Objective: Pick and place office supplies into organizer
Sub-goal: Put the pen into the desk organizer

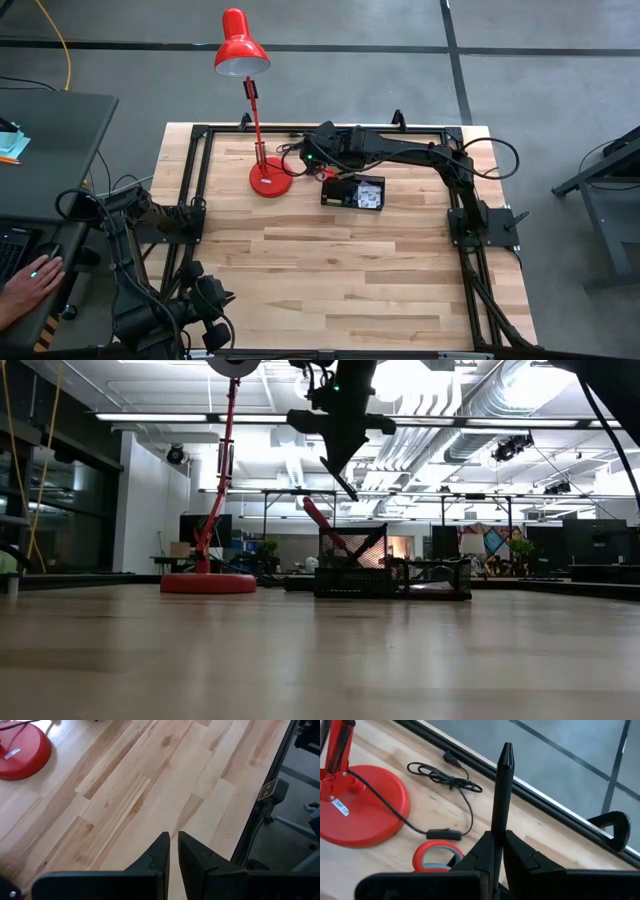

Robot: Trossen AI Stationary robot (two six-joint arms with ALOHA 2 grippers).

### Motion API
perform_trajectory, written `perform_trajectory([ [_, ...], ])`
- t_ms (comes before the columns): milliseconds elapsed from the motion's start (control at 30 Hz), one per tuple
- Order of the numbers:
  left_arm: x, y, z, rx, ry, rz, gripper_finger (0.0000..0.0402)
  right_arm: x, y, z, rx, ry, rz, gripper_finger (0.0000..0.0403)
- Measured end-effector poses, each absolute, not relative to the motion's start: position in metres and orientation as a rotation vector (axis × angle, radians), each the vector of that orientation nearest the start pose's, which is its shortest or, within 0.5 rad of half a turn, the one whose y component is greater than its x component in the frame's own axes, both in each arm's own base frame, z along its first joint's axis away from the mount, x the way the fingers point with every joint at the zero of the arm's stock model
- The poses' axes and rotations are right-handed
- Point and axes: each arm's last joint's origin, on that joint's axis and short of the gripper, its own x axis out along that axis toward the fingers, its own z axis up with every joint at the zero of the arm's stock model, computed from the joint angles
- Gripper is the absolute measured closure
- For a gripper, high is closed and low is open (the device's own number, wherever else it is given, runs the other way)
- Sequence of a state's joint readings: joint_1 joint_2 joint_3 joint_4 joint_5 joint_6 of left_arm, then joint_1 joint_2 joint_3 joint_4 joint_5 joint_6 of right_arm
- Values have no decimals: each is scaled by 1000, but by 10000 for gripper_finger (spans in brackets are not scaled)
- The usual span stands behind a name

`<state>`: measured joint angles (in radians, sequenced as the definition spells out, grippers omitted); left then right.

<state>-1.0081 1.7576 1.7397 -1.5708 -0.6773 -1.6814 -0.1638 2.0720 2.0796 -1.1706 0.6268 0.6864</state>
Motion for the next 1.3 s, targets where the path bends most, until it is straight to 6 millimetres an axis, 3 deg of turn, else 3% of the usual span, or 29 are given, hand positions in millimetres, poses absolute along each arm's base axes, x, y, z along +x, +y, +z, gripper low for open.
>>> perform_trajectory([
  [267, 182, -256, 328, -348, 856, 585, 378, 416, -95, 319, 305, 854, -1029, 387],
  [467, 182, -256, 328, -345, 859, 584, 378, 400, -98, 350, 305, 765, -1009, 387],
  [667, 182, -256, 328, -341, 860, 581, 378, 384, -97, 367, 272, 751, -1055, 387],
  [1167, 182, -256, 328, -337, 853, 581, 378, 387, -83, 368, 224, 732, -1047, 387],
  [1300, 182, -256, 328, -337, 853, 581, 378, 390, -83, 354, 236, 749, -1027, 389],
])
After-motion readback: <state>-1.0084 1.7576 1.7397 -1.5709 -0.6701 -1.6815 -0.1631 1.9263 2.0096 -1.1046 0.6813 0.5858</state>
